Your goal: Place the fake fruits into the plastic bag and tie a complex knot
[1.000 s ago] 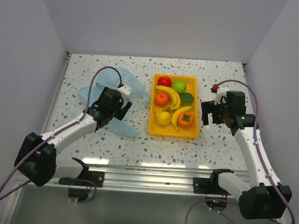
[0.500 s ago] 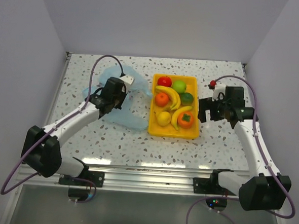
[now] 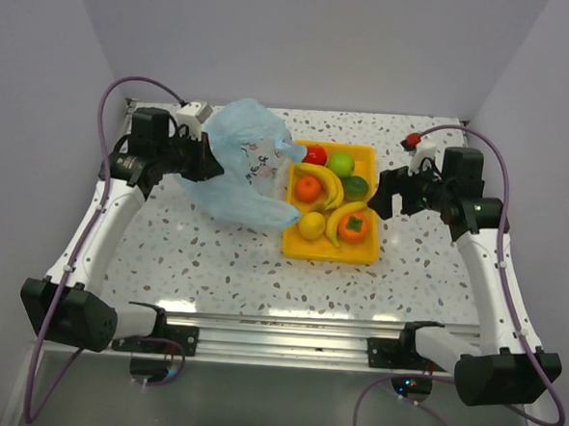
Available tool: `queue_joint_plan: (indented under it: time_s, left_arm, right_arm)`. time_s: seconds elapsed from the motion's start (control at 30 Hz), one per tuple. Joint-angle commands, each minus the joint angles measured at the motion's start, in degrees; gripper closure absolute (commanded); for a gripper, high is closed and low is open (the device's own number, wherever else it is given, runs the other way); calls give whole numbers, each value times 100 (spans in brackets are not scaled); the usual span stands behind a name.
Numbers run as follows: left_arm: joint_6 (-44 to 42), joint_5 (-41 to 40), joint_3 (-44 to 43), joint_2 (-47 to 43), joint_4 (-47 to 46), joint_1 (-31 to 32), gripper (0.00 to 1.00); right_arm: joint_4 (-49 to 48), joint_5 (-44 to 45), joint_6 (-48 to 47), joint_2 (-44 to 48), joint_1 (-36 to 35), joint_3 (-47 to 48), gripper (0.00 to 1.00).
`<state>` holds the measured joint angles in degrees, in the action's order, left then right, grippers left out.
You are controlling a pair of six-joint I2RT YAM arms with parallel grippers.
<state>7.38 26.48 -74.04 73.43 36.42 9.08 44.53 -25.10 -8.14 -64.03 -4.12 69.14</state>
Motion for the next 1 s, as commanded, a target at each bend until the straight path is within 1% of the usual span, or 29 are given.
queue_joint_plan:
  time_s: [0.0,0.03,0.1,0.13,0.2,0.3,0.33,0.37,0.4,0.47,0.5,0.53,0.57,0.63,0.77,0.8,0.83,0.9,0.93,0.97]
  left_arm:
    - [746,1638,-93,127,357,-563,100]
    - [1035,2241,64,154,304,-705,100]
    - [1274,2825,301,181,120,-1090,100]
    - [1484,3350,590,146,-177,-1197,100]
    - [1661,3775,977,-47,-547,-1390,100]
    - [1618,3925,1285,-258,-891,-1479,100]
    - [1444,4005,1365,-259,-909,-1479,100]
    - [1381,4188,1470,-224,-953,-1497,100]
    - [1398,4755,1785,-171,-1057,-1558,100]
    - [2054,5347,2251,-75,-2003,-1663,100]
    - [2492,5550,2715,-126,-2573,-1795,100]
    - [3054,5552,2867,-188,-3336,-1874,100]
    - [3207,5578,3060,-284,-3544,-1953,100]
    - [3689,5771,3124,-338,-4141,-1945,100]
    - [3640,5965,2948,-505,-3995,-1954,100]
    - [3509,5991,2878,-522,-3820,-1980,100]
    - [3099,5957,2843,-496,-3253,-1998,100]
    - [2744,5904,2860,-374,-2818,-2050,100]
    - [2621,5921,2921,-312,-2712,-2042,100]
    - [2750,5939,3009,-268,-2902,-2094,100]
  right_arm:
    - [-68,-399,129,31,-10,301,2]
    - [-42,-416,111,-56,-19,354,2]
    - [-6,-451,111,-118,-19,380,2]
    - [-6,-504,120,-153,-19,363,2]
    - [-76,-557,190,-154,-10,311,2]
    - [-173,-662,251,-145,-10,196,2]
    - [-208,-680,252,-145,-10,118,2]
    - [-287,-724,286,-154,-10,73,2]
    - [-313,-768,296,-162,-10,29,2]
    - [-349,-943,296,-224,-19,-59,2]
    - [-349,-996,296,-259,-10,-68,2]
    - [-358,-1014,304,-277,-19,-68,2]
    - [-358,-1032,331,-311,-10,-59,2]
    - [-340,-1032,331,-338,-10,-41,2]
    - [-515,-1067,479,-338,-10,-190,2]
    - [-594,-945,524,-321,-10,-252,3]
    - [-812,-822,568,-303,-10,-400,4]
    - [-1095,-559,700,-312,-27,-559,7]
    - [-1244,-209,717,-399,-27,-621,8]
    - [-1271,-101,726,-495,-45,-604,12]
